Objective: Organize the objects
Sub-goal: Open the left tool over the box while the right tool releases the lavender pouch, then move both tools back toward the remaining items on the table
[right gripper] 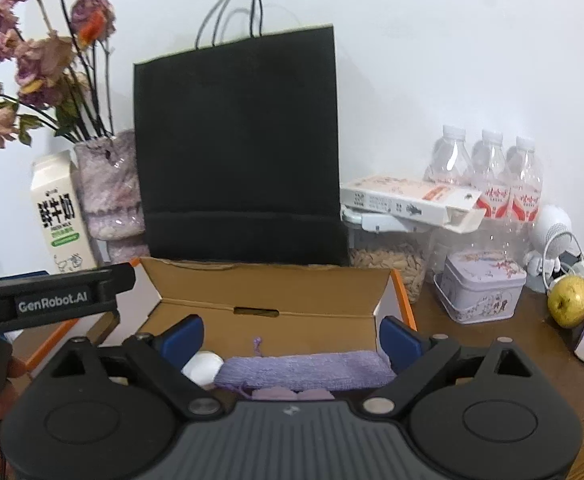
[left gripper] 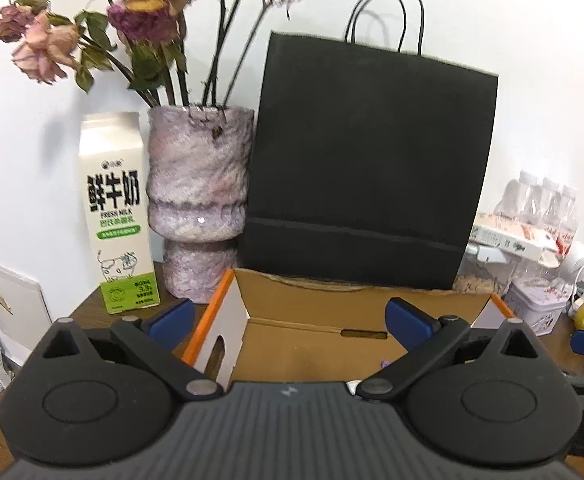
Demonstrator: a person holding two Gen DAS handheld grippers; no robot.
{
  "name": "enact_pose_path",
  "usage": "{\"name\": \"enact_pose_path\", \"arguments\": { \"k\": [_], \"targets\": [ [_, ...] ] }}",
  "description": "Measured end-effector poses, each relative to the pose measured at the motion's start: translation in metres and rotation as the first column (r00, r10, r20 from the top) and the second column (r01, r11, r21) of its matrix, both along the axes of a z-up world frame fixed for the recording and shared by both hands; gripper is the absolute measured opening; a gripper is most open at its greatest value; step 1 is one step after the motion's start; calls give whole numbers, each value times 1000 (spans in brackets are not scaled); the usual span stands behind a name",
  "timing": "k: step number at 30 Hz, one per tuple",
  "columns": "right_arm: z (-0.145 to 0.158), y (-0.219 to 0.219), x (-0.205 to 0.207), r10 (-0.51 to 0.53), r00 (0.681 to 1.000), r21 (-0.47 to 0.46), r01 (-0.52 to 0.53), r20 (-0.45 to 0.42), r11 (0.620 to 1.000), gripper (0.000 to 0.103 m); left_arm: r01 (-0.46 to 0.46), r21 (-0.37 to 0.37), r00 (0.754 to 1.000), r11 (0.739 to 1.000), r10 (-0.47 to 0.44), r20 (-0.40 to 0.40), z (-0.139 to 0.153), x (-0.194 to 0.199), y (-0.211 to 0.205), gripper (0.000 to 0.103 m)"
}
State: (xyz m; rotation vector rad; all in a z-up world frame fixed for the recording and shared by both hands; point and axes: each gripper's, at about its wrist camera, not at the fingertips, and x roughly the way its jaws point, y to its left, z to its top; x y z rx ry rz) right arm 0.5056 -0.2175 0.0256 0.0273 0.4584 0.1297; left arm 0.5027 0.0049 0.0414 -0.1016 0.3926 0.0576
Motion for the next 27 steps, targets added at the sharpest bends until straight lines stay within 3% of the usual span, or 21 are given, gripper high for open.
{"name": "enact_pose_path", "arguments": {
  "k": [2,12,27],
  "targets": [
    [6,3,-9,11,1000,-10,-11,22,1000,101,-8,-1,1000,1000,8,14,5,-8,2,103],
    [27,10,-64,45,994,-50,-41,96,998,103,2,5,998,1000,-2,61,25,-64,3,103],
    [31,3,-140,40,992,-65,-33,117,997,103,45,6,995,999,-45,89,32,-143,2,103]
  ]
}}
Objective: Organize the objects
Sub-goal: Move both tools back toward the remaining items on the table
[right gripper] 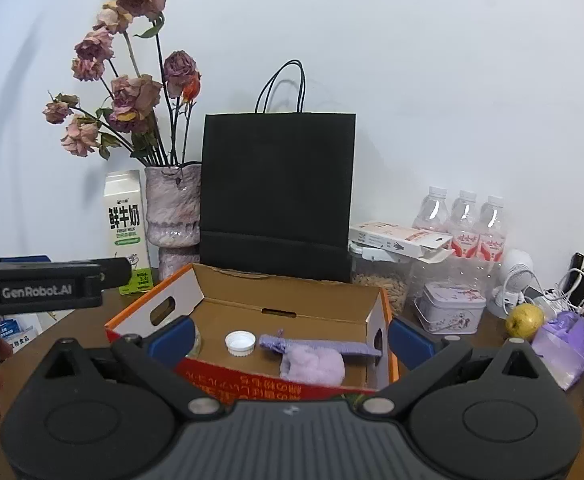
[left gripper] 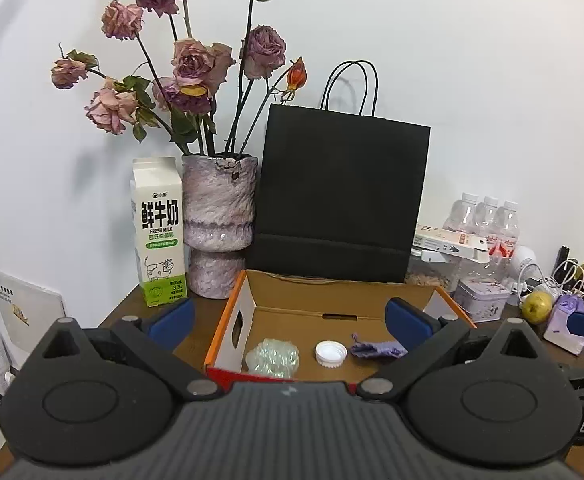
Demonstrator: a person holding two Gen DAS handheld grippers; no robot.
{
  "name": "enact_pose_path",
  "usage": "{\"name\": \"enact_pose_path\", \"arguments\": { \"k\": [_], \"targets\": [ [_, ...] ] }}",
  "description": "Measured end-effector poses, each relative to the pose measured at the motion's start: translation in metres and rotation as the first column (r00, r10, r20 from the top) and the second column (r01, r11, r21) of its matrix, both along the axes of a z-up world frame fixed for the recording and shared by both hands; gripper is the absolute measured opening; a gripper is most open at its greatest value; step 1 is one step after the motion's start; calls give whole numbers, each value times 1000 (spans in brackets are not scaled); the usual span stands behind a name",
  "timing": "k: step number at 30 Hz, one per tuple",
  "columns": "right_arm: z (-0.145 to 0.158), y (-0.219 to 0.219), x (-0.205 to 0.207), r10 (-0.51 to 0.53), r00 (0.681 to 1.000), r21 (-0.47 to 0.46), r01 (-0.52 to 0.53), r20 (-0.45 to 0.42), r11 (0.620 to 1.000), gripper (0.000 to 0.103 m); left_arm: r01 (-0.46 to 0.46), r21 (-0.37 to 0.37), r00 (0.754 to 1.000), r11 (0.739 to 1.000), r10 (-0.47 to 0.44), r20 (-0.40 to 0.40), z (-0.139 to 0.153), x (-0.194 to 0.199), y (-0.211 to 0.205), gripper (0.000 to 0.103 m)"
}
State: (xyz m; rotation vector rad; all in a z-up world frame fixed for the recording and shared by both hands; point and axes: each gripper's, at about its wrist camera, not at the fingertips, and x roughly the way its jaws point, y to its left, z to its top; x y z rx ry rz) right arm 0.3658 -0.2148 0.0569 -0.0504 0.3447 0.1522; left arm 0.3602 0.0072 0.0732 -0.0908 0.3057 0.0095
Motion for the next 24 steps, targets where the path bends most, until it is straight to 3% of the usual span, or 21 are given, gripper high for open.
{"name": "enact_pose_path", "arguments": {
  "k": [7,17,24],
  "targets": [
    [-4,-3,-24,-1,1000,13,1,2,1000,103,0,-26,1000,1000,0,-10,-2,-27,9,103],
    [-17,-14,-73,19,1000,59,-20,18,998,103,13,3,1000,1000,-13,-19,-13,-69,5,103],
    [-35,-21,-105,22,1000,32,-22,0,999,103,21,8,999,1000,-21,-47,-32,-100,4,103]
  ]
}}
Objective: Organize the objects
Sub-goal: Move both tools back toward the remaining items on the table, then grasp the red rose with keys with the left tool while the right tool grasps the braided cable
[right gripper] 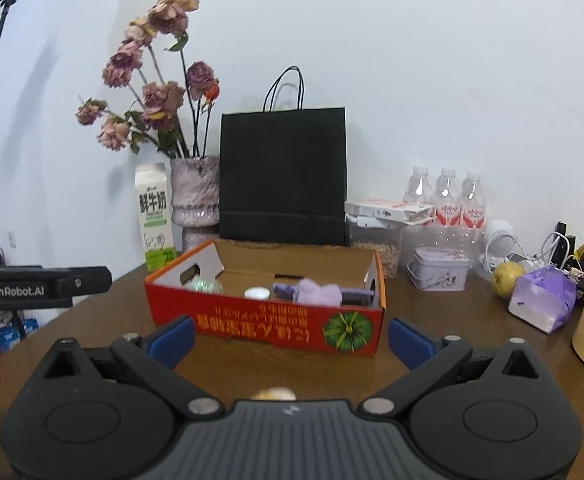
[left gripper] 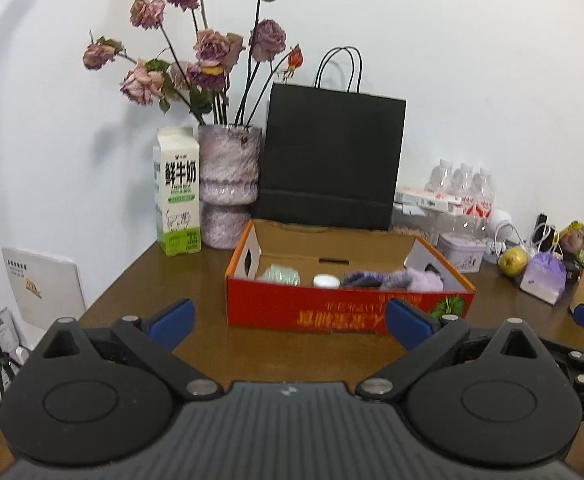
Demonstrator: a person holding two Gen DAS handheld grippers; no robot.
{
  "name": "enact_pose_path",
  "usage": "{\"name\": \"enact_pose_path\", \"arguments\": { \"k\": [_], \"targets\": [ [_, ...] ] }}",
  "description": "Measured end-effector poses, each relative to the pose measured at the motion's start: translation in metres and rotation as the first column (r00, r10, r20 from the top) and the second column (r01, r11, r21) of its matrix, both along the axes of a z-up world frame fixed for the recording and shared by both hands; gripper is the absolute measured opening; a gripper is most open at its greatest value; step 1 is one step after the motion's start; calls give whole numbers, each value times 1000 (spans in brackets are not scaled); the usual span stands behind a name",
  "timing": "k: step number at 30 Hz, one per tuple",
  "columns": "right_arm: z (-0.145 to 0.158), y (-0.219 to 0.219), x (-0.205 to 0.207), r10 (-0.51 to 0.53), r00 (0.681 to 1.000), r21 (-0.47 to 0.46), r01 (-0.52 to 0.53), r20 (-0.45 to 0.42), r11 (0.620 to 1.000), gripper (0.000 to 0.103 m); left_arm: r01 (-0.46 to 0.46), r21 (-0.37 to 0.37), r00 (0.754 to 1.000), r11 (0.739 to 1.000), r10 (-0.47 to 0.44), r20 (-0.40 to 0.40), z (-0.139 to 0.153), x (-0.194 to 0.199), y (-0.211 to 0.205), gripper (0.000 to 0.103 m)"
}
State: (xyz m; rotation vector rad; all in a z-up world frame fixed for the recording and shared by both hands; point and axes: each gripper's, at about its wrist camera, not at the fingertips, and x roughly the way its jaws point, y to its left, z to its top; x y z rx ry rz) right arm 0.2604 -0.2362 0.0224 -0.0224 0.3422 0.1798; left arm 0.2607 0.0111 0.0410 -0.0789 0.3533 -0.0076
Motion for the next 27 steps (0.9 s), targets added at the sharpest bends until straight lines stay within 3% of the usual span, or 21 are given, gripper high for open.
{"name": "enact_pose_path", "arguments": {
  "k": [14,27],
  "targets": [
    [-42,-27,-62,-78,997,-43,78,-12,996,103,-17,2,999,1000,17,-48,-24,-46,3,103],
    [-65,-52,-72,-55,992,-96,45,-112,994,103,-12,-2,994,1000,12,-105,-43,-65,7,103]
  ]
}}
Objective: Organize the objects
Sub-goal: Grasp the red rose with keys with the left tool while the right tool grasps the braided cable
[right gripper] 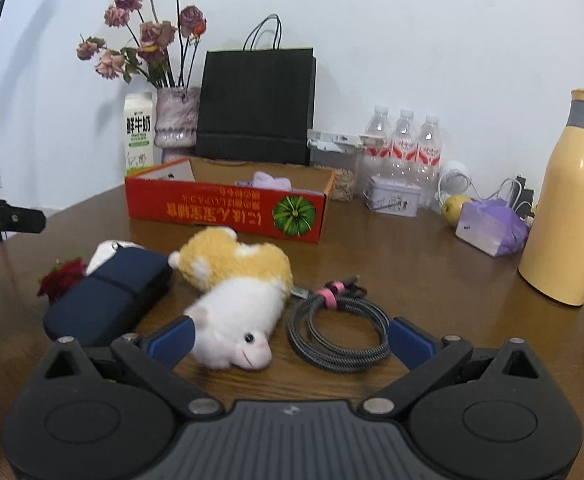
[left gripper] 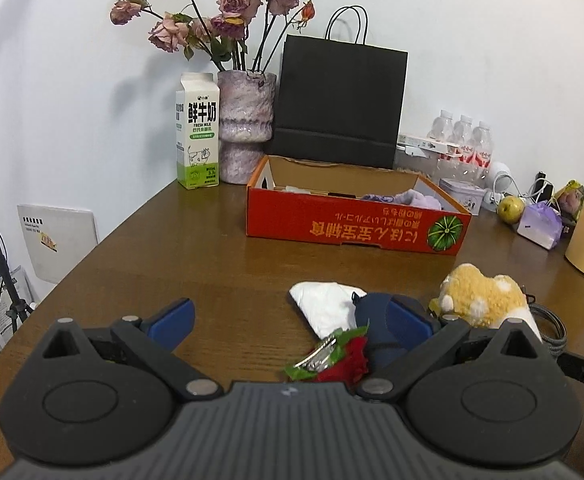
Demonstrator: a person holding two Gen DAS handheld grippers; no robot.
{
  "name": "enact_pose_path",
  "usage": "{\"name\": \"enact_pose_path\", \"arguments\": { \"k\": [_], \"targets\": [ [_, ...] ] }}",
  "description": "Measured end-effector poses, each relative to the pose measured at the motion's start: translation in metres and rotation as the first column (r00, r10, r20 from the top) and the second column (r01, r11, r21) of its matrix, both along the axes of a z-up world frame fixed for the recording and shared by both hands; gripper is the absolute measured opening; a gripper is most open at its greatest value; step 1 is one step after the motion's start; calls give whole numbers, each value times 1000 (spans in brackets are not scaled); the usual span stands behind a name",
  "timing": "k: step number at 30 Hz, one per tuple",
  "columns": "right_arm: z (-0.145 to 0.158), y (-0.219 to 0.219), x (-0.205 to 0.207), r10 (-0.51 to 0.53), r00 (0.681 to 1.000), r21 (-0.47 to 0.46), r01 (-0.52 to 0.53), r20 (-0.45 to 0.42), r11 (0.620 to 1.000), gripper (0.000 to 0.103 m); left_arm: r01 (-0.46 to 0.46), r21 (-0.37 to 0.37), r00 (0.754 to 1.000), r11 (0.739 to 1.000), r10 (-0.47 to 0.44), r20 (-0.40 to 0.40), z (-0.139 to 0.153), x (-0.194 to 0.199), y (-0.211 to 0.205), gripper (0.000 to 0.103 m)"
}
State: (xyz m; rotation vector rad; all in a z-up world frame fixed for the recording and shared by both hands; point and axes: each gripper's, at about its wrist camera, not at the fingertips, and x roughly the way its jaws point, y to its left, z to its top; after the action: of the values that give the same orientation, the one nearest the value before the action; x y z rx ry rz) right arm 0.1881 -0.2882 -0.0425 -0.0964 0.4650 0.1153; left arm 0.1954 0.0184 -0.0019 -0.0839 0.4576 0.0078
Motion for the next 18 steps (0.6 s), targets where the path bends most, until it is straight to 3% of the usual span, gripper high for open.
{"name": "enact_pose_path", "arguments": {
  "k": [9,18],
  "targets": [
    [-7,-40,36,-40,994,-33,37,-103,999,103,-30,-20,999,999,30,-23,-2,-3,8,103],
    [-16,-45,95,90,962,49,-80,-258,996,103,-49,-22,998,999,48,-33,-1,-4,5,103]
  ]
}}
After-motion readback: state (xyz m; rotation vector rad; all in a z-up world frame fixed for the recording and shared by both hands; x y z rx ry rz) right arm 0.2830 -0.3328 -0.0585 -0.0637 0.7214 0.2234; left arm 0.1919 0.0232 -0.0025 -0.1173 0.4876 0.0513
